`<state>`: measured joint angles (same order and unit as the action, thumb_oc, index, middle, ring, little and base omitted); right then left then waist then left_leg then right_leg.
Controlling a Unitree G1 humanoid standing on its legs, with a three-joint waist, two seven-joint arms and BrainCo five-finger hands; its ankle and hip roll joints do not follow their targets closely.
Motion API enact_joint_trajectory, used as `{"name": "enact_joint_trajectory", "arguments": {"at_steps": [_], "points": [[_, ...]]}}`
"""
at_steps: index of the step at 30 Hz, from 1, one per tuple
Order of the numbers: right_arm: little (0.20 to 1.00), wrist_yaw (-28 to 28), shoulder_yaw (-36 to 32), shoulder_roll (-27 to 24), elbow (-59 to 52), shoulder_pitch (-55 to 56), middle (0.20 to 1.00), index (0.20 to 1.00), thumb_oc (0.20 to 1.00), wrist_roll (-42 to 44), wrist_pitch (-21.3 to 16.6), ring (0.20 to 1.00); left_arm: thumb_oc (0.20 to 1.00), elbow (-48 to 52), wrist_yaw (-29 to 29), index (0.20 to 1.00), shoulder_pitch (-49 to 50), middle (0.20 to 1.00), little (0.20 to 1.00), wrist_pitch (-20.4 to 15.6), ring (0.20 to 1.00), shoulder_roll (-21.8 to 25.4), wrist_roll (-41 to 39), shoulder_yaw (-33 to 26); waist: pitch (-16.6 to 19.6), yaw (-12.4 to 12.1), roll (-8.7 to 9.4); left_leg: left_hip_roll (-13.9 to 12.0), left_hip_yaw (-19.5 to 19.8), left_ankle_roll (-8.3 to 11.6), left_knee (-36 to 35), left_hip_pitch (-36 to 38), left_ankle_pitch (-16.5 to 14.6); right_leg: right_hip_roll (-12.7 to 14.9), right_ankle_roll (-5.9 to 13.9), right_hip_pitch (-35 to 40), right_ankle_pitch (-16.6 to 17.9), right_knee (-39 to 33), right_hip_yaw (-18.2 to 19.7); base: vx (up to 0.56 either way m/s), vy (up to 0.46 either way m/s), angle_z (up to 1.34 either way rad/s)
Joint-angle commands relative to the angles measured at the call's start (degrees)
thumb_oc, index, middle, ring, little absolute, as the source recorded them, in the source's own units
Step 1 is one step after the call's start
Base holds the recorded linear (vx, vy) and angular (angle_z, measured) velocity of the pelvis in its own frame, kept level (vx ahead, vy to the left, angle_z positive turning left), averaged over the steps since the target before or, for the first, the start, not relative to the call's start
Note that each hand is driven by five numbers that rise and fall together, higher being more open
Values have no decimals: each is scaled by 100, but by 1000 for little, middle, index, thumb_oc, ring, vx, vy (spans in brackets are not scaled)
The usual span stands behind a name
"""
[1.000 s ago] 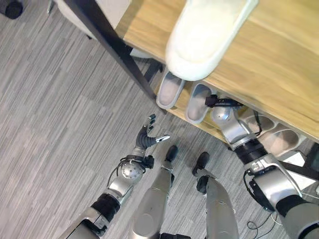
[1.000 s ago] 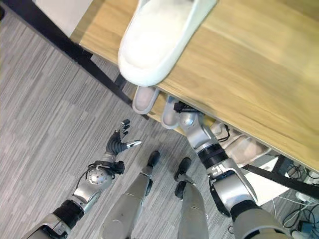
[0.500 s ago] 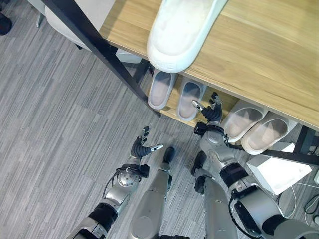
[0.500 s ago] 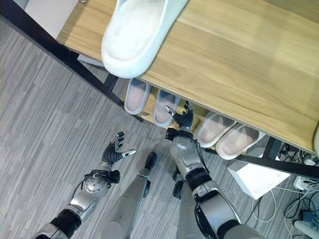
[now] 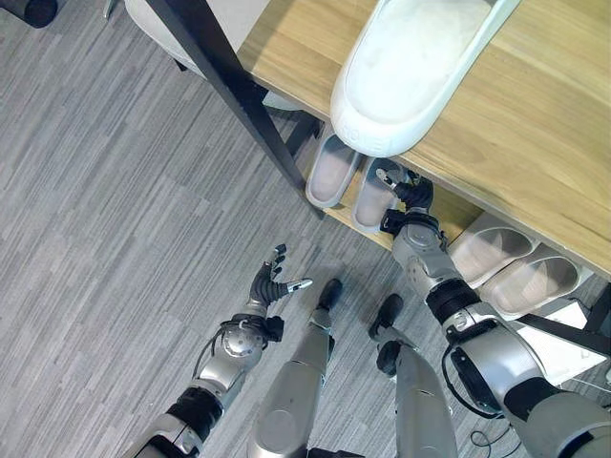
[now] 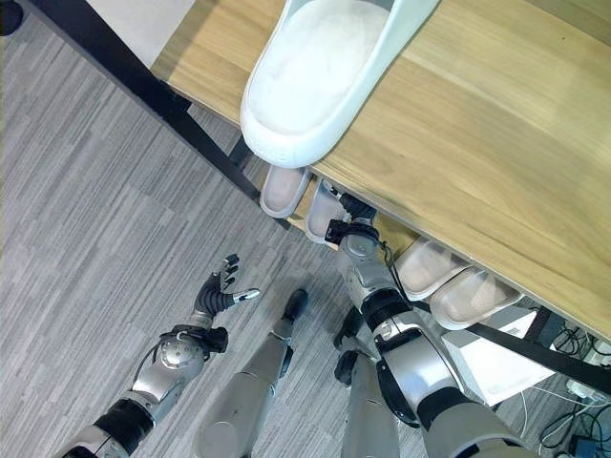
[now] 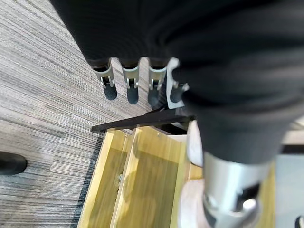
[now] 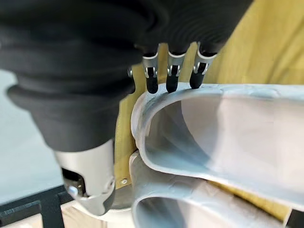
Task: Arrange the slippers neatly on the shoe rack.
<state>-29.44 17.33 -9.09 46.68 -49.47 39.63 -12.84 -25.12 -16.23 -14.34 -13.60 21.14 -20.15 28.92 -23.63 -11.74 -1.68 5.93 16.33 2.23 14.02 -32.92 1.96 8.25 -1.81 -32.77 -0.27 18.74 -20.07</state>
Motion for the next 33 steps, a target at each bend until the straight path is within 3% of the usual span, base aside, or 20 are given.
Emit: {"name": "enact_joint_trajectory", "arguments": {"at_steps": [1,4,9,11,12,14,17,19,20,23,25,26,27,29,30,33], "points": [[1000,742,7,683,-228,-246,1000,1000,1000,1491,-196,1000,1000,166,9,1000,-279,1000,1000,-125,1000,100,-67,195,-132,-274,-22,103,-163,-362,-193,513,-831,135,422,958,-1383,158,63,-7,-44,4],[1000,820,-91,992,-334,-167,1000,1000,1000,2136,-299,1000,1000,122,59,1000,-304,1000,1000,-72,1000,56,-124,220,-48,-267,19,42,-215,-353,-361,719,-788,85,419,1140,-1314,-40,106,-11,-39,-8],[1000,744,-92,867,-442,144,1000,1000,1000,1935,-215,1000,1000,105,114,1000,-134,1000,1000,-18,1000,12,-142,153,136,-164,30,-11,-271,-341,-597,1113,-730,32,416,1520,-1197,-335,162,-18,-19,-10],[1000,525,-25,639,-483,331,1000,1000,1000,1142,-22,1000,1000,84,103,1000,-7,1000,1000,6,1000,4,-130,58,199,-87,63,-32,-309,-339,-669,1275,-736,-14,416,1720,-1157,-495,183,9,-28,-3],[1000,115,70,382,-662,761,1000,1000,1000,-441,266,1000,1000,31,2,1000,212,1000,1000,50,1000,-32,-52,-79,340,55,158,-73,-383,-339,-785,1494,-753,-109,430,2007,-1072,-786,214,39,-57,-7],[1000,-132,-28,253,-410,1290,1000,1000,1000,-1544,608,1000,1000,12,-56,1000,399,1000,1000,110,1000,-90,40,-200,613,253,229,-159,-448,-336,-1039,1805,-719,-216,465,2392,-926,-1233,190,63,-92,-10],[1000,40,38,208,-183,1754,1000,1000,1000,-2015,859,1000,1000,-57,-12,1000,544,1000,1000,153,1000,-114,137,-259,860,376,278,-225,-519,-313,-1290,2165,-677,-316,486,2757,-815,-1617,241,67,-82,-31],[1000,306,107,149,-76,2139,1000,1000,1000,-2241,953,1000,1000,-292,54,1000,583,1000,1000,227,1000,-166,231,-338,1032,487,308,-287,-611,-305,-1534,2545,-652,-390,499,3067,-722,-1899,321,53,-102,-39],[1000,743,135,-44,-449,2654,1000,1000,1000,-2310,923,1000,1000,-361,131,1000,650,1000,1000,248,1000,-161,303,-535,1204,628,323,-371,-743,-287,-1834,2871,-571,-465,509,3306,-620,-2172,432,11,-88,-48],[1000,1294,270,-487,-1403,3392,1000,1000,1000,-2750,895,1000,1000,-118,365,1000,823,1000,1000,293,1000,-39,509,-699,1375,811,311,-419,-886,-251,-1902,3082,-574,-520,529,3512,-562,-2370,519,-25,-73,-32],[1000,2270,365,-893,-2210,4455,1000,1000,1000,-3003,874,1000,1000,315,1144,1000,1043,1000,1000,513,1000,431,1802,-356,1555,1061,229,-464,-1092,-284,-1902,3392,-682,-557,545,3736,-614,-2374,712,-17,-81,-28],[1000,2460,368,-962,-2267,4669,1000,1000,1000,-3055,896,1000,1000,448,1393,1000,1078,1000,1000,542,1000,543,2001,-223,1582,1109,202,-478,-1156,-283,-1902,3472,-716,-563,549,3793,-630,-2373,758,15,-65,-68],[1000,2900,284,-1066,-2126,5115,1000,1000,1000,-3009,964,1000,1000,1099,2116,1000,1024,1000,1000,467,1000,979,2312,155,1683,1289,94,-500,-1273,-281,-1902,3635,-783,-573,553,3884,-665,-2373,877,12,-45,-68],[1000,2963,262,-1102,-2111,5193,1000,1000,1000,-2971,945,1000,1000,1387,2275,1000,945,1000,1000,424,1000,1151,2243,273,1709,1330,71,-507,-1300,-279,-1902,3672,-801,-574,556,3913,-670,-2373,912,5,-32,-44],[1000,3208,177,-1304,-2360,5471,1000,1000,1000,-2869,871,1000,1000,2288,2613,1000,863,1000,1000,266,1000,1483,1606,318,1762,1426,26,-514,-1361,-273,-1902,3735,-833,-581,574,3945,-671,-2374,973,-6,-33,-35],[1000,3404,128,-1499,-2633,5654,1000,1000,1000,-2870,809,1000,1000,2992,2904,1000,746,1000,1000,215,1000,1617,730,300,1809,1496,1,-519,-1402,-265,-1902,3787,-855,-582,580,3976,-681,-2374,1018,-3,-22,-10]]}}
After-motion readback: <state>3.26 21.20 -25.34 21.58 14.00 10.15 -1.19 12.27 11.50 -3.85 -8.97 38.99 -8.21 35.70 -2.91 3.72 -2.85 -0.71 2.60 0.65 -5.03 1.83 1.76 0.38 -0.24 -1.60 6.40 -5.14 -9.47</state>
